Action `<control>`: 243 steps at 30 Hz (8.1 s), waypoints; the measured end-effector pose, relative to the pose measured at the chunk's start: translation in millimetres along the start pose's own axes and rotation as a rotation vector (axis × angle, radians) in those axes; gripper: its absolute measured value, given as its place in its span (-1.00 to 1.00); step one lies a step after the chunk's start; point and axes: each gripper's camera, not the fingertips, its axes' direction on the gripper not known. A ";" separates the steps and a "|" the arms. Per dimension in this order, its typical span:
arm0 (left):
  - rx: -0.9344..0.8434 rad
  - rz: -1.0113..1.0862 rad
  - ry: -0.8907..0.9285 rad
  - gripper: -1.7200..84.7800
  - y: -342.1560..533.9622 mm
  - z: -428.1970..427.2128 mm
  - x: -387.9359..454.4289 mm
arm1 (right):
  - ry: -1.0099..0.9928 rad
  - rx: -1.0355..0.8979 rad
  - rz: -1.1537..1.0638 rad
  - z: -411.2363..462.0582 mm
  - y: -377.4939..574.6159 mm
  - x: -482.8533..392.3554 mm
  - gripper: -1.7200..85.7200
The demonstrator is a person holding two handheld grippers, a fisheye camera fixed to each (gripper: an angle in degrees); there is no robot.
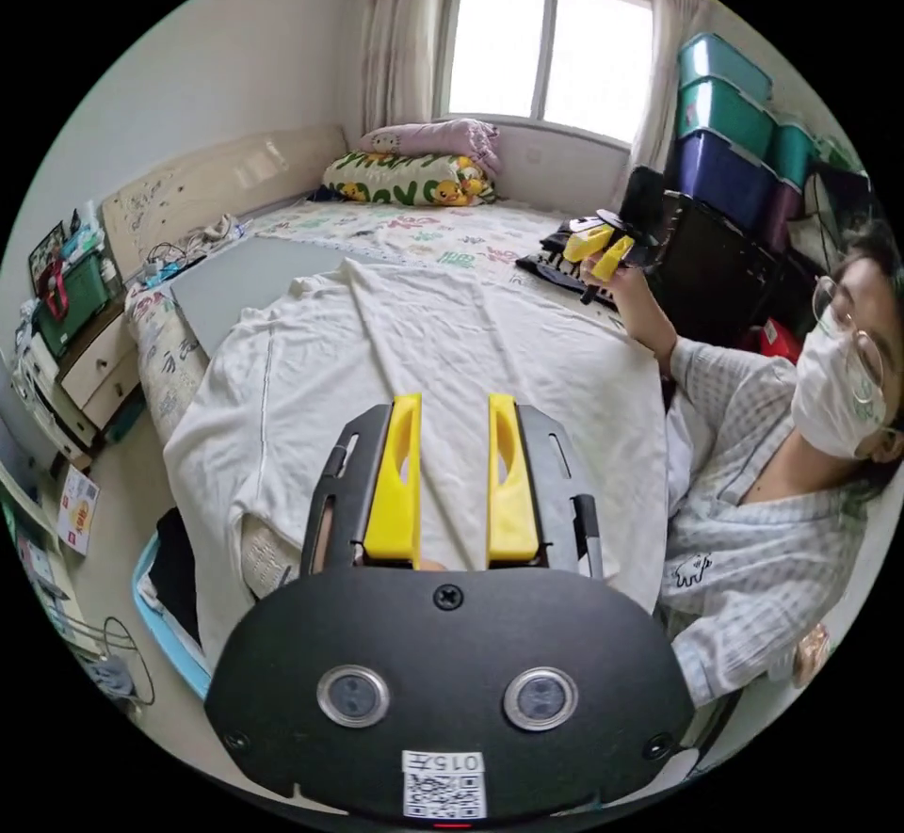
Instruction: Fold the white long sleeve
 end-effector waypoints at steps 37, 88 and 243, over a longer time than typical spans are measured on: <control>0.514 -0.290 -0.171 -0.82 391.6 8.0 245.4 | -0.246 -0.397 0.057 121.7 -165.2 -85.6 -0.81; 0.882 -0.798 -0.415 -0.97 484.1 -86.7 165.5 | -0.276 -0.377 0.186 170.3 -128.9 -39.7 -0.85; 0.252 0.427 -0.139 -0.78 66.1 -268.9 -32.8 | 0.383 -0.245 0.531 97.9 314.8 -120.5 -0.76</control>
